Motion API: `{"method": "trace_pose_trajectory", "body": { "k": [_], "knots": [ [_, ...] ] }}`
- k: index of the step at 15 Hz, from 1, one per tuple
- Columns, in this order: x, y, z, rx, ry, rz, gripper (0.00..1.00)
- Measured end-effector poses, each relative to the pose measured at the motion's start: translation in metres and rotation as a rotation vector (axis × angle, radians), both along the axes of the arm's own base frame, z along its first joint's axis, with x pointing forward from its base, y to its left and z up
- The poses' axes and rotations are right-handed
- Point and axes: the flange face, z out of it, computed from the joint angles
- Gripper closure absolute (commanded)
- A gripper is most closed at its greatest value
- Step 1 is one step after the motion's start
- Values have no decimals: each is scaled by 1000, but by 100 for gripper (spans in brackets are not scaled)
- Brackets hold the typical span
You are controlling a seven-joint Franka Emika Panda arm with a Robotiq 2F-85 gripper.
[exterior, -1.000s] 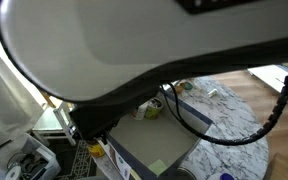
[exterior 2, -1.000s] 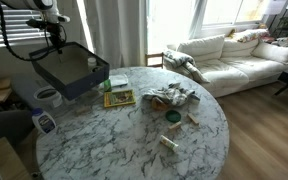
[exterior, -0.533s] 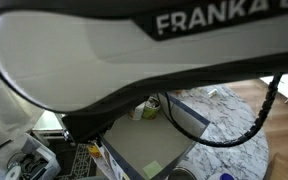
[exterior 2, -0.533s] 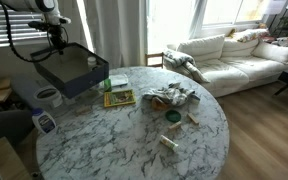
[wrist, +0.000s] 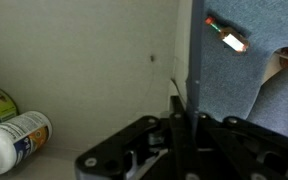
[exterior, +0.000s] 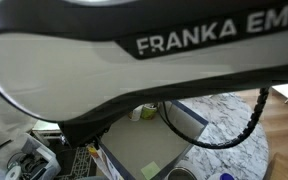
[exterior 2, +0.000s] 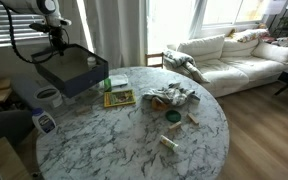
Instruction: Pick up the white and orange bottle and put it in the shoe box, pick up the yellow bottle with a foil top from the table and put it in the shoe box, pick up the shoe box and put it on top of the crisper drawer
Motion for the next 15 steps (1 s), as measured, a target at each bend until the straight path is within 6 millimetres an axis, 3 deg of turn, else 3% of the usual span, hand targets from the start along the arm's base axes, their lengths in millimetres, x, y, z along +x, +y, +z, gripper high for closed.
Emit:
{"method": "trace_pose_trajectory", "body": {
  "k": [1, 4, 11, 15],
  "knots": [
    [0, 0, -1, 0, 1, 1, 74],
    [2, 0, -3, 0, 1, 0, 58],
    [9, -7, 6, 2, -14, -3, 5],
    [19, -18, 24, 20, -40, 18, 0]
  ]
}}
